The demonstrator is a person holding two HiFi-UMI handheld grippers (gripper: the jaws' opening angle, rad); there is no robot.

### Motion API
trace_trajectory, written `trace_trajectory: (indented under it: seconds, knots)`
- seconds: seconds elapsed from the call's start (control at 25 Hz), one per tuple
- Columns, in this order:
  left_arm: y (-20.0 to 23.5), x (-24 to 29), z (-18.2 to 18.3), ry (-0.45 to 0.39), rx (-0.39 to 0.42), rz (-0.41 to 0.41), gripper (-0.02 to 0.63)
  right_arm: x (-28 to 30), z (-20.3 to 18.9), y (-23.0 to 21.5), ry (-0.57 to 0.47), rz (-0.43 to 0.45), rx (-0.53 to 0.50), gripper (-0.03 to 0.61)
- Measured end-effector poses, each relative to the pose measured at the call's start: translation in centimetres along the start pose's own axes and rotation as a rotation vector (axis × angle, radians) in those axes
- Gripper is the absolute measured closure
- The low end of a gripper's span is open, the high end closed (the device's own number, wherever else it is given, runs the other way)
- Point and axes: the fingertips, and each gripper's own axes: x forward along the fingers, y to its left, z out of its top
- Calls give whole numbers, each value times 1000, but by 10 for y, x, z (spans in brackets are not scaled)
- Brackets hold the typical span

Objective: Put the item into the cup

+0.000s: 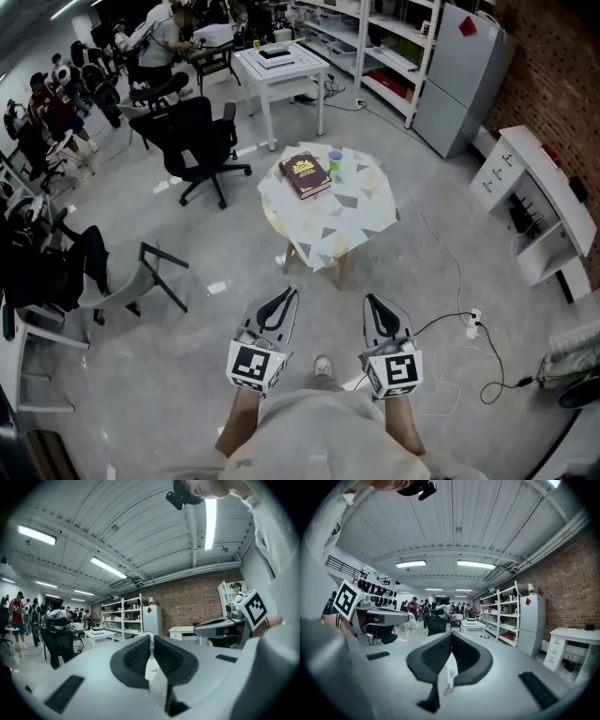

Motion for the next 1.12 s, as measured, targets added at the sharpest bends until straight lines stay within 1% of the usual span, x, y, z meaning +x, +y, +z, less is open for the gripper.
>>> trace_trajectory:
  seconds: [0.2, 0.32, 0.52, 0.64, 0.76, 0.96, 1.12]
  knots:
    - [1, 25, 4, 3, 6, 16, 584, 15, 2, -22, -4, 14, 14, 572]
    - [2, 35, 9, 9, 22, 35, 584, 23, 2, -33, -21, 34, 42, 572]
    - [5, 44, 11, 29, 28, 67, 584, 36, -2, -43, -21, 64, 66, 572]
    - [7, 51, 13, 27, 38, 76, 584, 43, -6, -47, -24, 79, 85, 572]
    - [8, 57, 18, 20, 45, 78, 584, 51, -5, -50, -21, 86, 81, 572]
    - [13, 65, 10, 23, 32, 81, 584, 62, 0, -55, -23, 92, 65, 572]
    - [20, 75, 13, 13, 29, 78, 584, 71, 1, -58, -17, 92, 57, 572]
